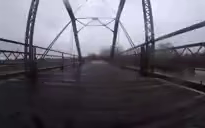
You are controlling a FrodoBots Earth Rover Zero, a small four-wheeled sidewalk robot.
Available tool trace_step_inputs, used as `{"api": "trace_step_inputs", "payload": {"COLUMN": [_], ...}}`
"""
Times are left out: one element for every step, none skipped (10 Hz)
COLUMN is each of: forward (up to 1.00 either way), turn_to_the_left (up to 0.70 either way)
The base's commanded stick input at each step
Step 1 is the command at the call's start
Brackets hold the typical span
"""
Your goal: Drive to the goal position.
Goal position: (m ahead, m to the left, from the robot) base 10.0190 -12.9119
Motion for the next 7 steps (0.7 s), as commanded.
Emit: {"api": "trace_step_inputs", "payload": {"forward": [1.0,1.0,1.0,1.0,1.0,1.0,1.0], "turn_to_the_left": [0.0,0.0,0.0,0.0,0.0,0.0,-0.33]}}
